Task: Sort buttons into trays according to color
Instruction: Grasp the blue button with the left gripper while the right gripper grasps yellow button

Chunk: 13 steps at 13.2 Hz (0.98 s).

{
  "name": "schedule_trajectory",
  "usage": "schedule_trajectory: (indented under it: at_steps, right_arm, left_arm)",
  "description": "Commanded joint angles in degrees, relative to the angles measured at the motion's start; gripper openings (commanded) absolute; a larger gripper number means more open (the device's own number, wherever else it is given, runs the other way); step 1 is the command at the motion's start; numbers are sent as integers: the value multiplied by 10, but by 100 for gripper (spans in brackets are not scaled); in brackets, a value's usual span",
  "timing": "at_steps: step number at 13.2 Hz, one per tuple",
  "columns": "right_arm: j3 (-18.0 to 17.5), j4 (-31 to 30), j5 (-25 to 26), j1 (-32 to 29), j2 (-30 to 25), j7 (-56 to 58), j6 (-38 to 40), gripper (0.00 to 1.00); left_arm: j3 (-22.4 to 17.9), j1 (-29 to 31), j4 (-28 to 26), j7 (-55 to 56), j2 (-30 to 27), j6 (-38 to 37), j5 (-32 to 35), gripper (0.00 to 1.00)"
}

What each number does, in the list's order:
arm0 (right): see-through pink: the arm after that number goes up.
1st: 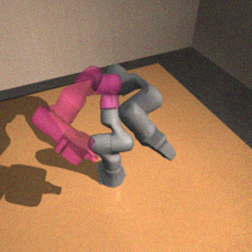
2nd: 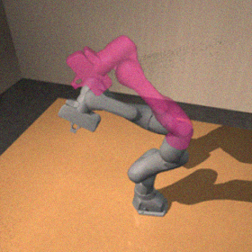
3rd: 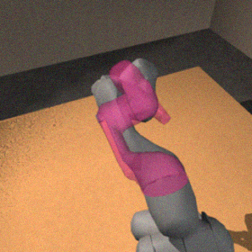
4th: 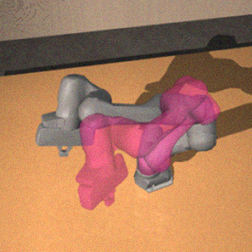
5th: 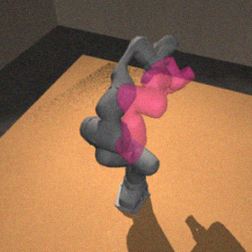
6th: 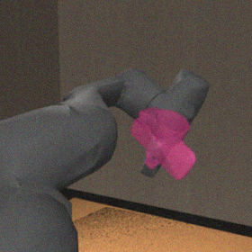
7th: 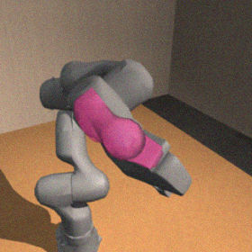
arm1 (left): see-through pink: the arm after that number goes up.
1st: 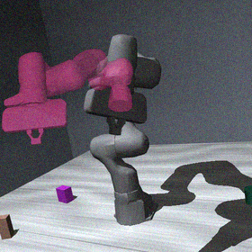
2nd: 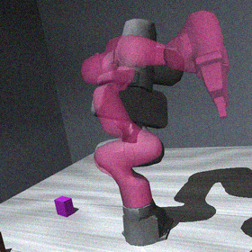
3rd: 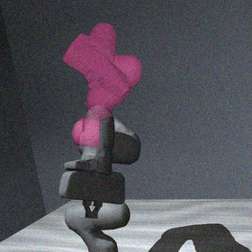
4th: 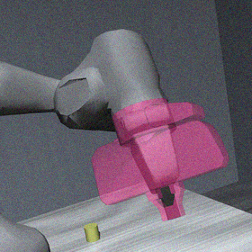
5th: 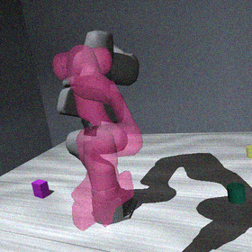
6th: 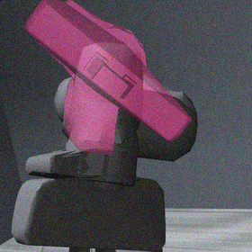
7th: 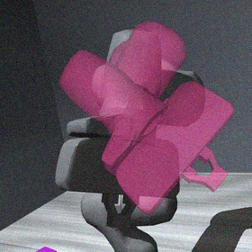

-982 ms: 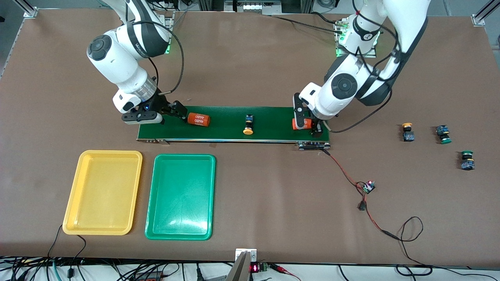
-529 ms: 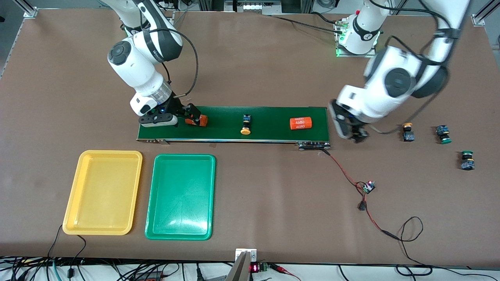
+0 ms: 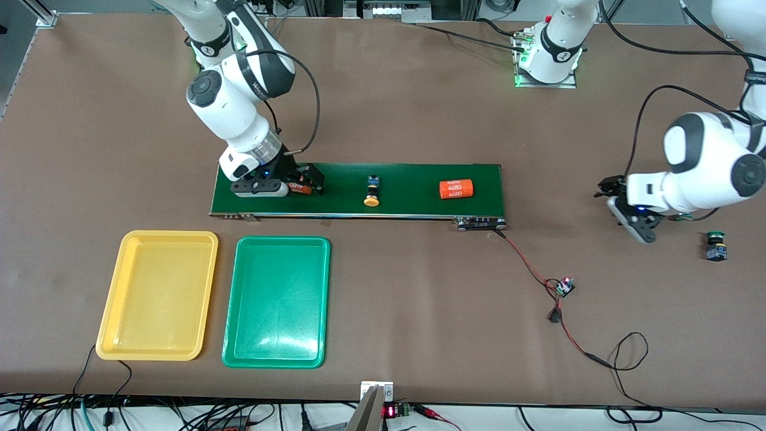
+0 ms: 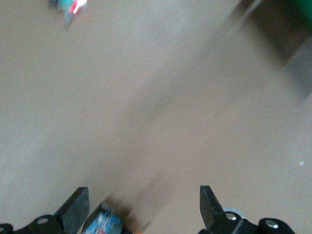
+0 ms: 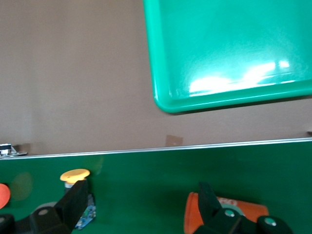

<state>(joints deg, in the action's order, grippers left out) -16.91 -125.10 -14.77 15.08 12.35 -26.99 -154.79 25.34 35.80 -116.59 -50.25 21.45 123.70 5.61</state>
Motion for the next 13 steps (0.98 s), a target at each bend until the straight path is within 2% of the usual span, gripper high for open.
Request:
schedule_trajectory:
  at_steps: [1, 4, 6, 9, 13]
  right_arm:
    - [7, 15, -8, 14, 19, -9, -1, 100]
    - [8, 23, -8, 29, 36, -32, -1, 100]
    - [21, 36, -8, 53, 51, -45, 0, 100]
    - [64, 61, 2, 104, 71, -35, 26, 100]
    - [137, 118, 11, 180, 98, -37, 91, 100]
  left_arm:
    - [-26, -8, 16, 144, 20, -6, 75, 100]
    - [-43, -8, 2, 268, 25, -5, 100, 100]
    - [-49, 0, -11, 283, 30, 13, 113, 100]
    - [-72, 9, -64, 281, 32, 110, 114, 100]
    - [-72, 9, -72, 303, 39, 122, 114, 100]
